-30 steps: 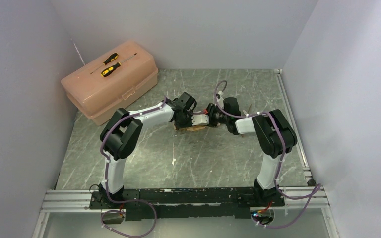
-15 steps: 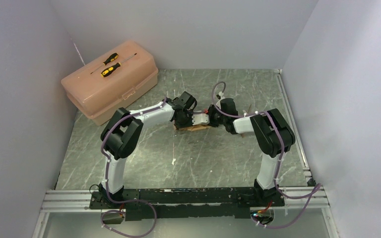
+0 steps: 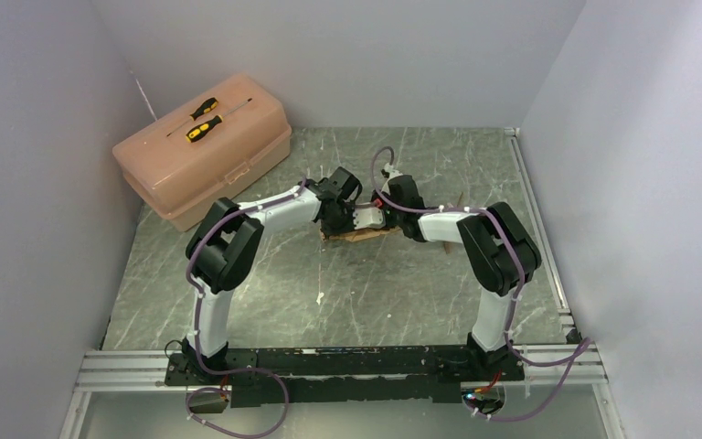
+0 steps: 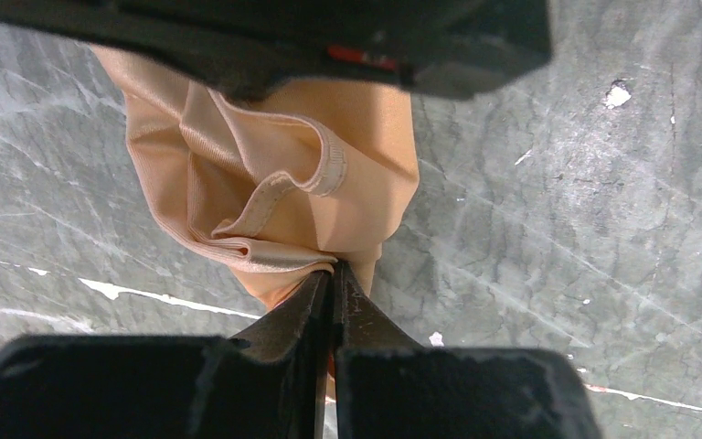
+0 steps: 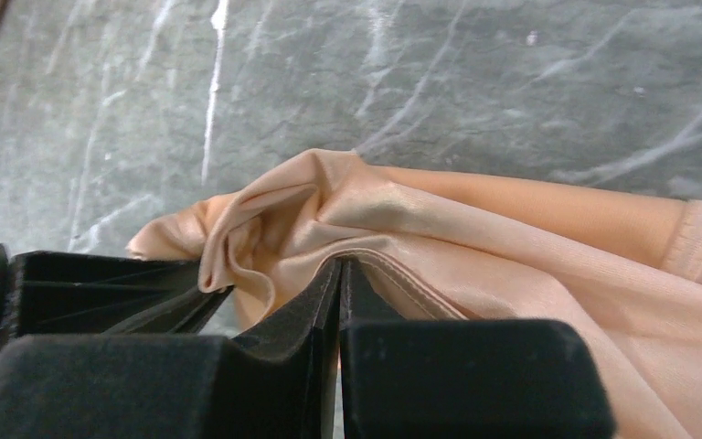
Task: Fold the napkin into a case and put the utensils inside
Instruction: Insert the napkin into the napkin holder.
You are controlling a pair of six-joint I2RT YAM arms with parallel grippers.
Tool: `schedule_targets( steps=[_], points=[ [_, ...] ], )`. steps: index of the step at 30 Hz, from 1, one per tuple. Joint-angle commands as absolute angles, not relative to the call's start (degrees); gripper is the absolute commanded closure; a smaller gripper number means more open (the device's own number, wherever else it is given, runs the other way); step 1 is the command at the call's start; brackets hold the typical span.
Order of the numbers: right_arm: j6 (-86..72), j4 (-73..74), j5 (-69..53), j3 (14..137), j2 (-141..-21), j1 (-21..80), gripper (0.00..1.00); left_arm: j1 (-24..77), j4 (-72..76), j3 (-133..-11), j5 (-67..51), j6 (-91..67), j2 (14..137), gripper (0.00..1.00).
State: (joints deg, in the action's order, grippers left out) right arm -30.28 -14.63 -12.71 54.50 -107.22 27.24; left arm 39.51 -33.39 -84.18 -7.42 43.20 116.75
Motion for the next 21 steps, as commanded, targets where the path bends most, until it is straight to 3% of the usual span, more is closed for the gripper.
schedule_targets(
  steps=[1, 6, 11, 17, 21],
  points=[
    [-35.6, -20.9, -21.9, 55.0, -108.2, 27.1, 0.93, 38.6, -40.5, -81.4, -8.6, 41.4, 122.2, 0.91],
    [-39.7, -26.1, -26.1, 54.1, -108.4, 27.0, 0.93, 37.8, -39.7, -80.8, -8.2, 41.4, 122.2, 0.91],
    [-37.8, -22.3, -23.6, 56.8, -112.4, 26.9, 0.97, 37.7, -41.0, -82.0, -9.0, 40.8, 121.6, 0.9],
    [-36.8, -20.0, -21.0, 55.8, -121.0, 25.4, 1.0, 37.6, -46.2, -87.3, -10.9, 39.5, 121.5, 0.84],
    [-35.3, -18.9, -18.9, 53.9, -119.9, 24.7, 1.0, 37.4, -50.8, -91.9, -12.8, 38.3, 120.8, 0.8]
  ],
)
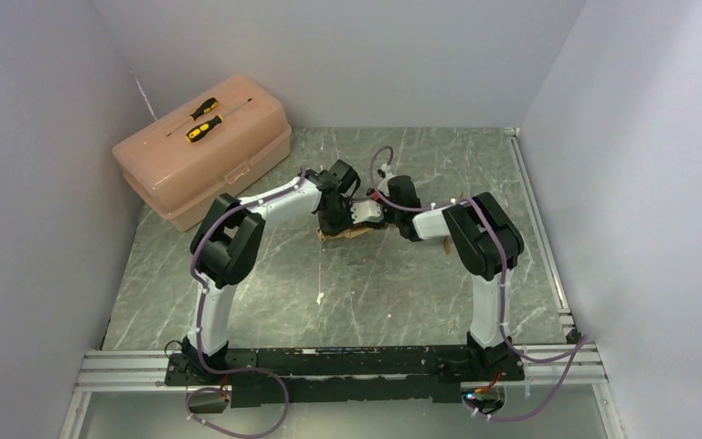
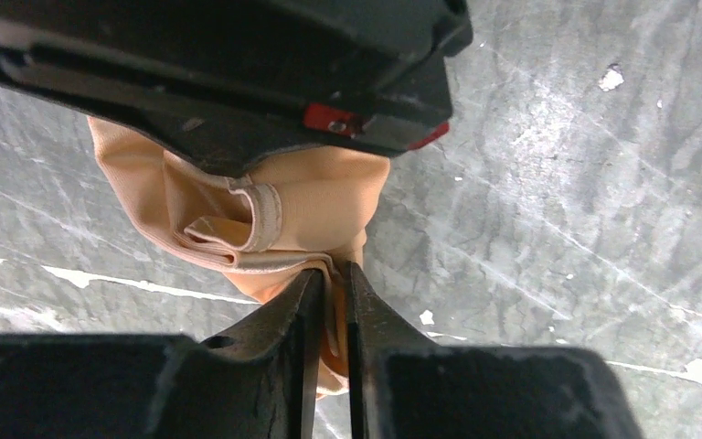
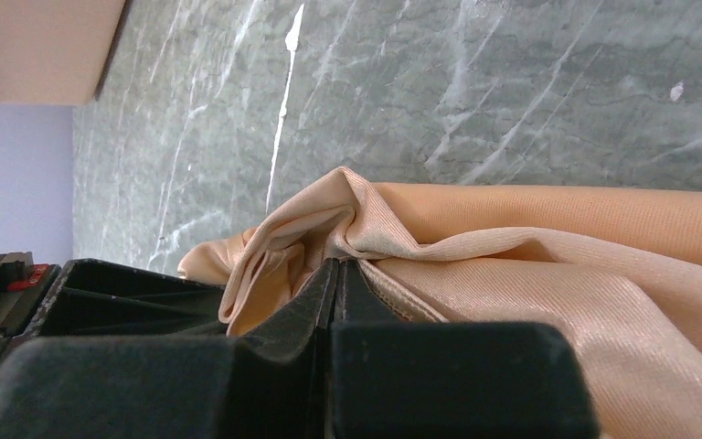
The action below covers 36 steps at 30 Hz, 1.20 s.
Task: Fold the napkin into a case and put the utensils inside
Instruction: Insert the napkin into the napkin holder.
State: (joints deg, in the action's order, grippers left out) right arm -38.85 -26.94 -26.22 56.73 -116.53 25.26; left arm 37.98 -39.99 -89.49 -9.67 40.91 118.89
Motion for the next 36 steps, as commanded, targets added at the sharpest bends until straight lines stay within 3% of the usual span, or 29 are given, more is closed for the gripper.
schedule_targets(
  steps=[1, 7, 13, 17, 18, 20, 21, 28, 36],
  points=[
    [-35.0, -17.8, -19.0, 54.2, -119.6, 24.6, 1.0, 37.1, -51.9, -93.0, -13.3, 37.9, 120.5, 0.78],
    [-34.8, -16.3, -17.6, 53.5, -117.0, 24.8, 1.0, 35.4, -59.8, -99.2, -16.0, 38.1, 118.9, 0.64],
    [-34.3, -14.3, -16.1, 54.4, -116.8, 25.0, 1.0, 32.4, -64.4, -101.0, -13.0, 41.0, 114.6, 0.64],
    [-33.9, -13.2, -15.0, 54.8, -116.3, 25.3, 1.0, 30.3, -59.0, -97.2, -6.2, 46.5, 107.9, 0.63],
    [-34.0, -13.1, -14.8, 54.8, -116.2, 25.4, 1.0, 29.6, -53.5, -94.9, -3.7, 47.8, 105.9, 0.59],
    [-34.2, -13.1, -14.8, 55.1, -116.1, 25.5, 1.0, 27.1, -45.8, -89.5, -0.9, 49.7, 103.0, 0.09],
    [-34.2, -12.7, -14.6, 55.4, -116.2, 25.7, 1.0, 26.1, -43.7, -86.5, -0.2, 50.8, 102.2, 0.05],
    [-33.9, -10.9, -13.8, 57.1, -116.7, 26.7, 1.0, 24.0, -29.9, -71.4, -5.1, 62.7, 96.1, 0.05],
    [-34.4, -10.4, -13.5, 57.2, -116.4, 26.7, 1.0, 28.9, -2.8, -48.2, -22.2, 84.6, 82.5, 0.05]
  ],
)
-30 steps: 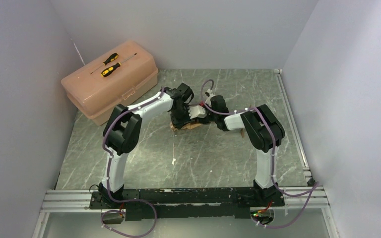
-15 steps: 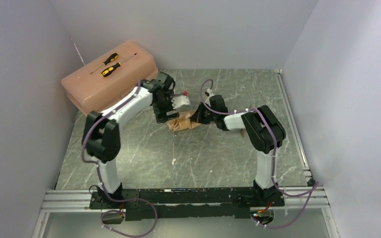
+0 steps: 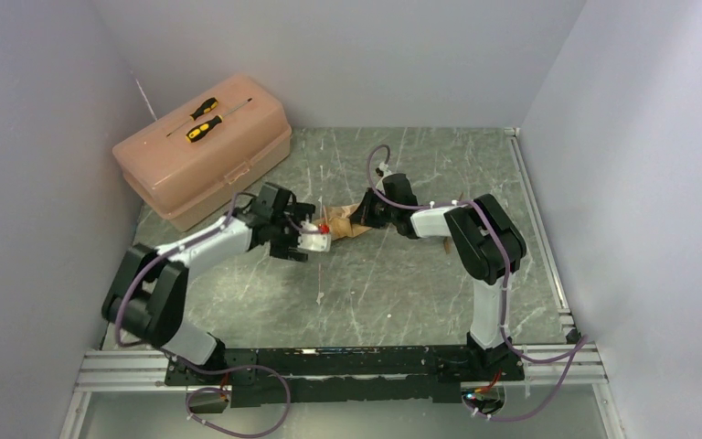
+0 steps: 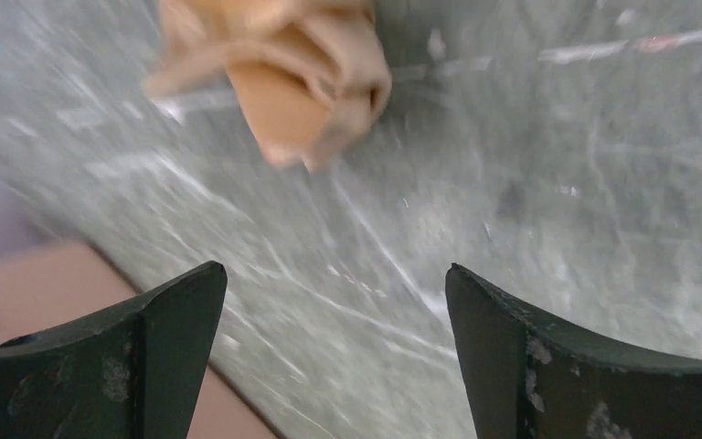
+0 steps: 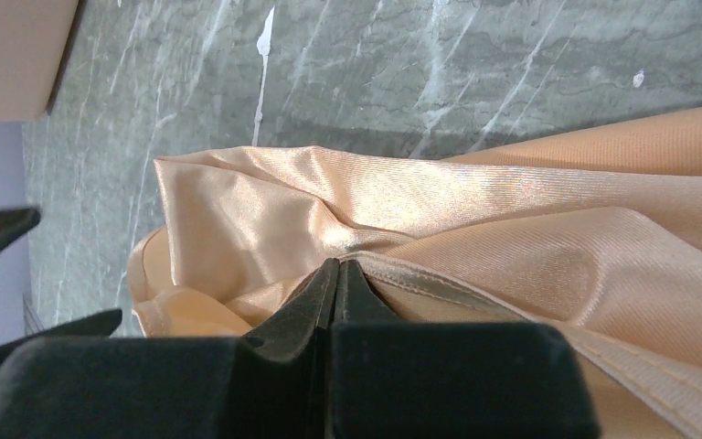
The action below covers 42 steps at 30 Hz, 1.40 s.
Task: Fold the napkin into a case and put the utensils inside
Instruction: Insert the napkin into the napkin holder, then turn over the napkin at the center of the board.
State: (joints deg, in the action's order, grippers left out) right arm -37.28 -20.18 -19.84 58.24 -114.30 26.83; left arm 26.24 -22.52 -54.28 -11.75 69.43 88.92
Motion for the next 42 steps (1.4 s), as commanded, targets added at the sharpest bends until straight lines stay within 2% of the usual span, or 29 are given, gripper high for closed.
schedule_targets(
  steps=[1, 6, 10, 17, 28, 32, 37, 38, 42],
  points=[
    [-34.4, -10.3, -13.5, 57.3, -116.4, 26.7, 1.0, 29.6, -1.0, -46.0, -23.0, 87.2, 82.4, 0.05],
    [-34.3, -9.8, -13.9, 57.6, -116.1, 26.7, 1.0, 31.0, 6.9, -42.5, -24.8, 96.0, 84.7, 0.05],
    [-34.5, -10.0, -14.1, 57.5, -115.9, 26.7, 1.0, 31.2, 0.9, -42.9, -26.1, 102.4, 86.7, 0.05],
    [-34.8, -10.3, -14.4, 57.2, -115.5, 26.6, 1.0, 31.3, -12.4, -51.8, -24.2, 104.7, 94.8, 0.05],
    [-35.5, -11.7, -15.6, 56.1, -115.8, 26.3, 1.0, 32.4, 7.6, -45.0, -25.3, 111.8, 99.2, 0.05],
    [-35.8, -12.5, -16.1, 55.5, -115.6, 26.1, 1.0, 32.4, 3.8, -47.2, -23.1, 112.2, 101.9, 0.05],
    [-36.3, -13.3, -16.7, 54.5, -114.2, 26.1, 1.0, 32.4, -8.0, -55.4, -20.5, 108.8, 105.8, 0.05],
    [-36.3, -13.4, -16.8, 54.4, -113.7, 26.0, 1.0, 32.4, -10.5, -57.2, -20.1, 107.9, 106.7, 0.08],
    [-36.1, -13.6, -16.6, 54.1, -112.1, 26.1, 1.0, 33.9, -21.0, -64.5, -16.8, 103.9, 109.4, 0.45]
  ],
)
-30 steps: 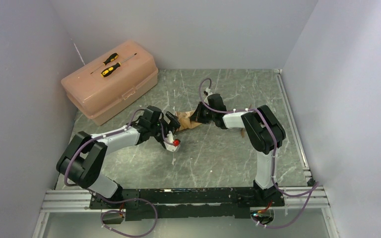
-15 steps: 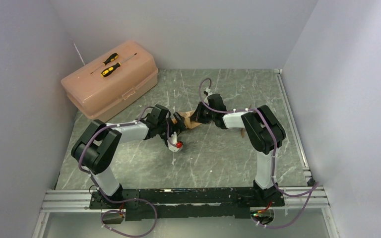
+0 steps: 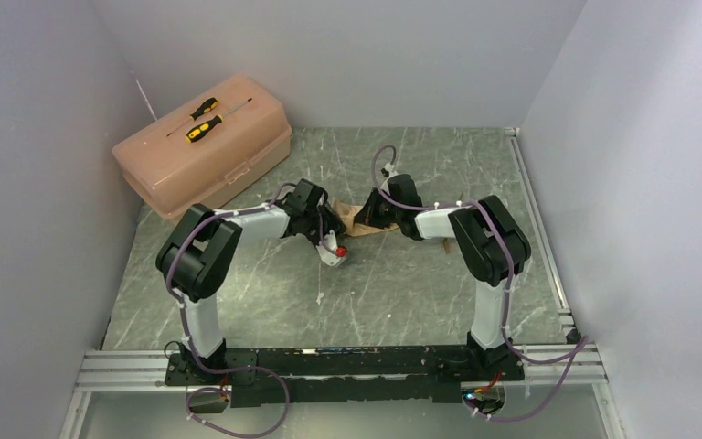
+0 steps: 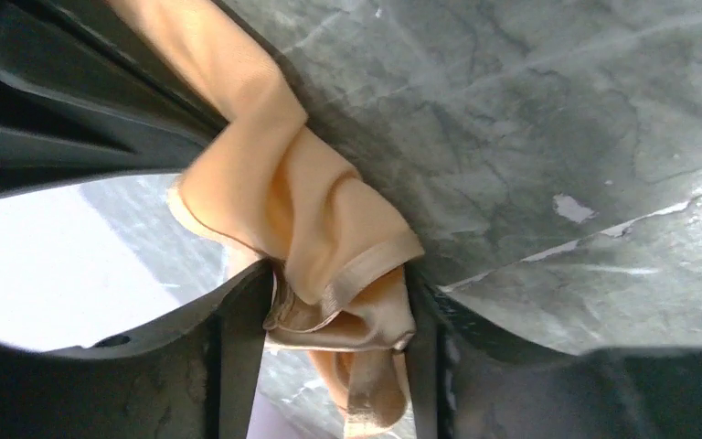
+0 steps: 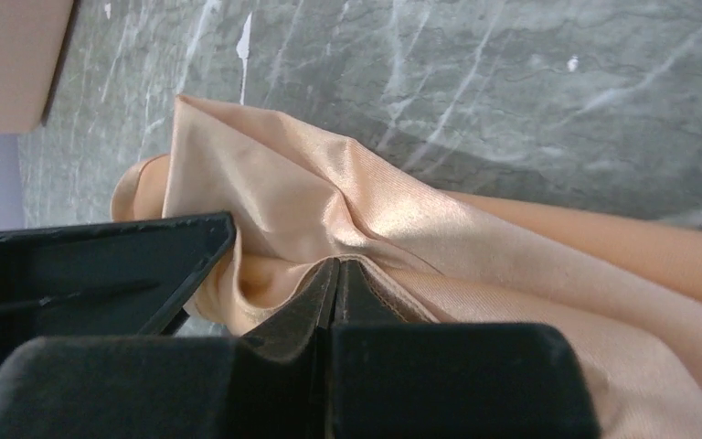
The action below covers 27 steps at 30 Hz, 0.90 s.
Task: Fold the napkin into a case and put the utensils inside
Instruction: Turn over the napkin at the center of the board.
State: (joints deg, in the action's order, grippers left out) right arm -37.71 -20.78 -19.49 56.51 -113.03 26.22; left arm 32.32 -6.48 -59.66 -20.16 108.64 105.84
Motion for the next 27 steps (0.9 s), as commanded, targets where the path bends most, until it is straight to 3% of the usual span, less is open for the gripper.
schedule_targets(
  steps=[1, 5, 6, 7, 10, 12, 15, 19, 27],
  points=[
    [-36.1, -13.7, -16.5, 54.1, -111.7, 26.0, 1.0, 34.3, -22.0, -65.1, -15.9, 102.9, 109.7, 0.53],
    [-35.1, -13.8, -16.6, 54.6, -109.7, 25.8, 1.0, 35.1, -22.8, -66.0, -13.7, 99.3, 110.3, 0.92],
    [-34.6, -13.6, -16.4, 54.7, -109.0, 25.7, 1.0, 35.1, -22.8, -66.2, -13.5, 98.1, 110.3, 0.97],
    [-33.7, -13.6, -16.2, 54.7, -108.0, 25.5, 0.99, 35.2, -23.6, -66.9, -13.5, 96.7, 110.2, 0.97],
    [-30.2, -13.9, -15.6, 54.1, -103.6, 24.3, 0.84, 35.1, -29.6, -71.9, -14.9, 90.4, 109.5, 0.97],
    [-25.9, -14.5, -16.0, 53.3, -99.6, 23.0, 0.72, 35.0, -38.3, -78.8, -18.1, 83.0, 109.2, 0.97],
    [-16.8, -16.1, -19.0, 51.2, -92.6, 21.2, 0.63, 33.2, -53.0, -92.0, -25.9, 72.7, 110.5, 0.97],
    [-11.7, -25.6, -35.5, 42.3, -82.1, 17.0, 0.51, 28.3, -70.7, -105.0, -36.5, 65.6, 114.4, 0.97],
    [0.9, -17.1, -50.7, 45.5, -79.4, 19.4, 0.47, 25.7, -82.2, -101.9, -44.0, 69.2, 111.3, 0.97]
  ],
)
